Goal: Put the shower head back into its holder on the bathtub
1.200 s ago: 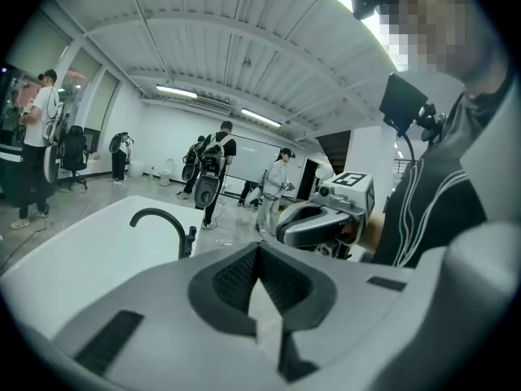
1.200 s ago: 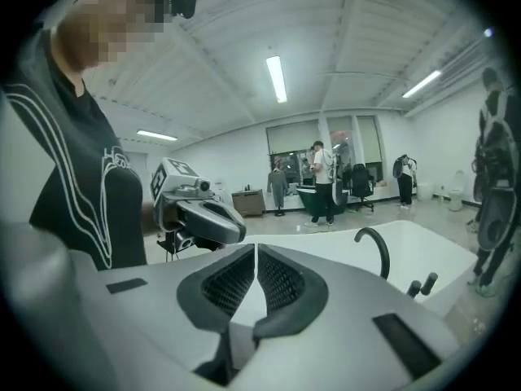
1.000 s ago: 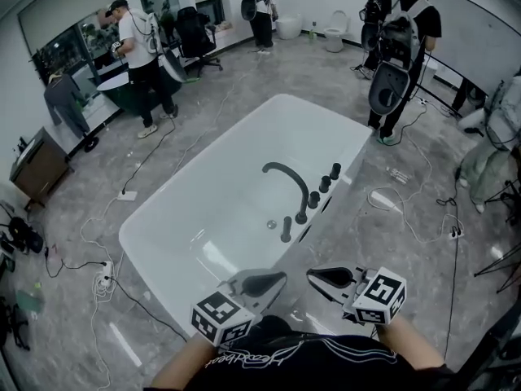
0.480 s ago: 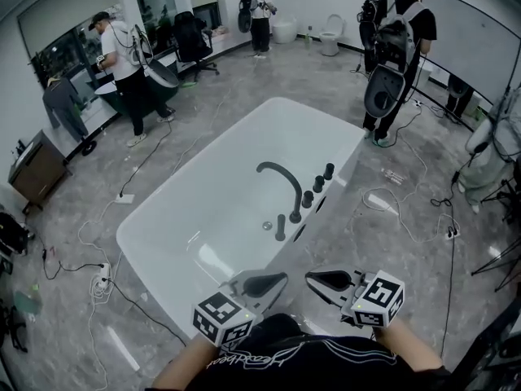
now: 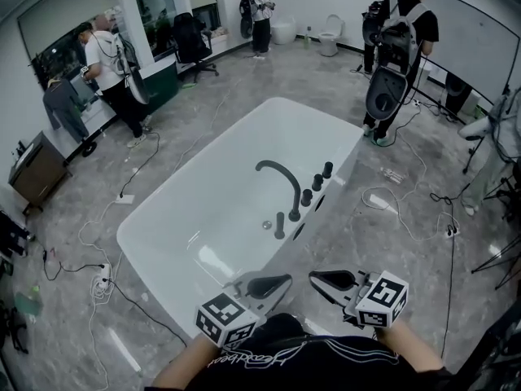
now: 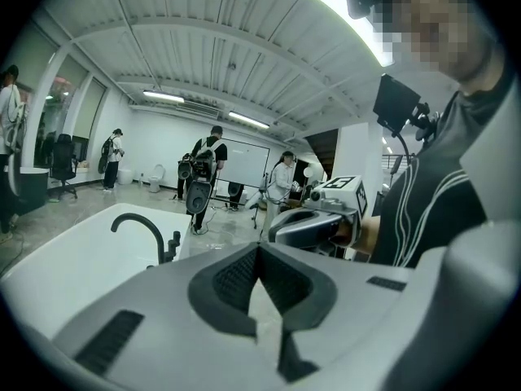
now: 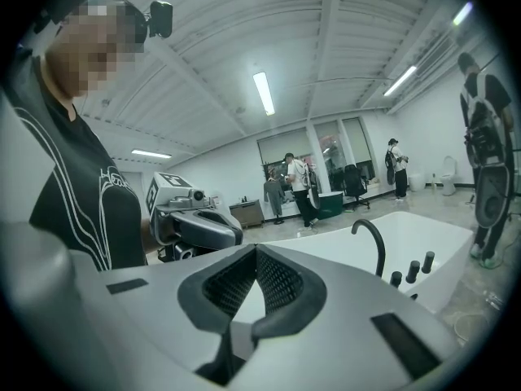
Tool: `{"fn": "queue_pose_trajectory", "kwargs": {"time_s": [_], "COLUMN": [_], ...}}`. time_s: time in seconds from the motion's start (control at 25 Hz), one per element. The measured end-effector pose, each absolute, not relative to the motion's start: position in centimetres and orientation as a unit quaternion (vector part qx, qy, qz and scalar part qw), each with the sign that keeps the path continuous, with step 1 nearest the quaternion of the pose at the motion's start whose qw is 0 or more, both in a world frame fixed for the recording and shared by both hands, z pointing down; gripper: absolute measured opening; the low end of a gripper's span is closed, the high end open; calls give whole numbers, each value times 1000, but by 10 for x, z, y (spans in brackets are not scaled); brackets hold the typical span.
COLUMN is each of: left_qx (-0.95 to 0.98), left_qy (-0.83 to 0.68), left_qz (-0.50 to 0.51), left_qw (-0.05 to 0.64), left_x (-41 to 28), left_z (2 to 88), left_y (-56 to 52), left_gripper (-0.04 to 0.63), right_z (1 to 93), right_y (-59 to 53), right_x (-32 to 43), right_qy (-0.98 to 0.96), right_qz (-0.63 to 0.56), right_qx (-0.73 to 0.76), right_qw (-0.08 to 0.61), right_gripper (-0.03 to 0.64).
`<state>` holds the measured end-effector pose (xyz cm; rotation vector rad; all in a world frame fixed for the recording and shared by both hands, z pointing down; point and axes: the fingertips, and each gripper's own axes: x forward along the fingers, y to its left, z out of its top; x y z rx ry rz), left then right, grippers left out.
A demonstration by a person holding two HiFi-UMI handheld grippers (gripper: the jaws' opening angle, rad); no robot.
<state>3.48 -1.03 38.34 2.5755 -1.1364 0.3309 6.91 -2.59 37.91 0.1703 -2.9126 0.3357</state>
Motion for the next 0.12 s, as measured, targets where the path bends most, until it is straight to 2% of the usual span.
{"fn": "queue_pose_trajectory", "kwargs": {"time_s": [0.12], "left_qx": [898], "left_qy": [-395], "left_qz": [117], "left_qw": [156], "left_x": [34], "left_z": [386], "left_y": [-11], "left_gripper": [3], "right_z": [381], "right_y": [-26], "right_x": [70], "right_qy": [-986], "right_qz": [116], "right_qx": [61], "right_qw": [101], "right_gripper": [12]}}
